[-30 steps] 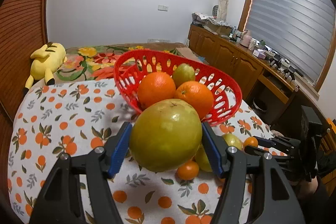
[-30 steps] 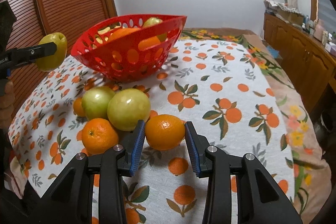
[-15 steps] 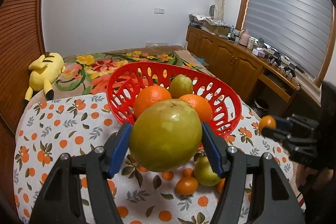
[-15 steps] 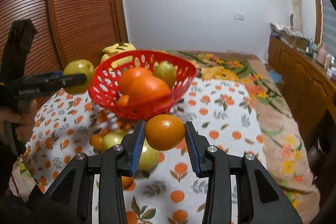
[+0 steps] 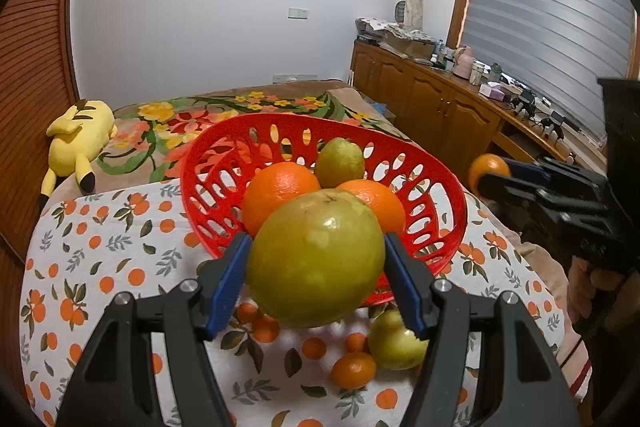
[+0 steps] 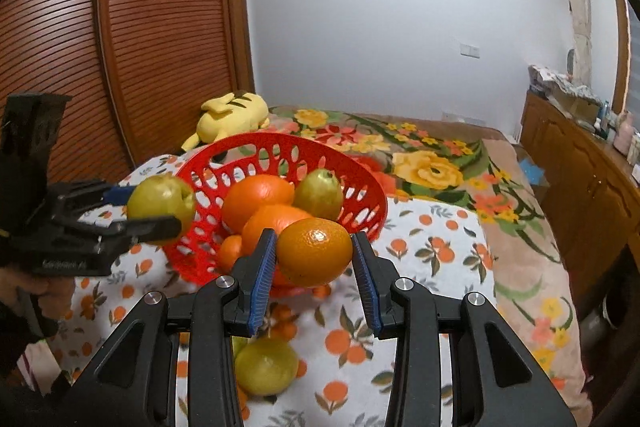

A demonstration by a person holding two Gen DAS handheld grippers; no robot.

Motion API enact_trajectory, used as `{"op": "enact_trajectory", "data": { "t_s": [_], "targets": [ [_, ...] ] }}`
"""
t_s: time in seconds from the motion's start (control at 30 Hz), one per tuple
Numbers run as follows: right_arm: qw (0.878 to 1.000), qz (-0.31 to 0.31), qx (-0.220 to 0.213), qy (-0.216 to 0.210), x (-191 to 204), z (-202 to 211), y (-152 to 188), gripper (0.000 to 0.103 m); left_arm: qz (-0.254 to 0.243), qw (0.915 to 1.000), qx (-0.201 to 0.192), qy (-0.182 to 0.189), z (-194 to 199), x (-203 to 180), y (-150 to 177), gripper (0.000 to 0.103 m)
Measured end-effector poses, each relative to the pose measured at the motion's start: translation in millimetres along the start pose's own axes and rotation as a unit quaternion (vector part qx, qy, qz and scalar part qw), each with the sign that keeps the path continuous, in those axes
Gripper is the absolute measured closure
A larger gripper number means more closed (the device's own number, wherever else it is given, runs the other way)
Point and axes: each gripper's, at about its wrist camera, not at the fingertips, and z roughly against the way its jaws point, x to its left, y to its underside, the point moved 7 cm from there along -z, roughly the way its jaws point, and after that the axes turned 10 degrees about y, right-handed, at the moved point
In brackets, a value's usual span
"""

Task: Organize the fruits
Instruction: 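Lift the pomelo and tangerine and carry both over the red basket, then open both tools to drop the pomelo and tangerine into the basket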

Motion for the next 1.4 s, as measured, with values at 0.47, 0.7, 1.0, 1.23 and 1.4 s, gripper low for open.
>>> {"op": "enact_trajectory", "data": {
  "t_s": [0.47, 0.7, 1.0, 1.23, 1.4],
  "targets": [
    [0.999, 0.001, 0.034, 0.004, -3.4, -53.4, -8.9, 0.065, -0.005, 1.0000, 0.004, 0.002, -7.5, -3.0, -3.0, 0.038],
    [0.999, -0.003, 0.038, 0.001, -4.9, -66.4, -19.6, 0.065, -0.007, 0.9999, 0.009, 0.001, -13.9, -1.5, -4.0, 0.038],
    [1.000, -0.017, 0.010, 0.001, -12.6, -50.1, -27.5, 0.058, -0.004, 0.9998, 0.019, 0.003, -24.0, 0.9, -4.5, 0.038],
    [0.999, -0.037, -0.001, -0.007, -20.0, -32.6, -22.9, 0.058, -0.005, 0.9995, 0.029, 0.005, -33.3, -0.8, -6.1, 0.038],
    [0.999, -0.036, 0.005, -0.011, -17.3, -26.9, -11.1, 0.058, 0.005, 0.9992, 0.039, 0.007, -36.8, 1.9, -5.1, 0.038]
  ]
}}
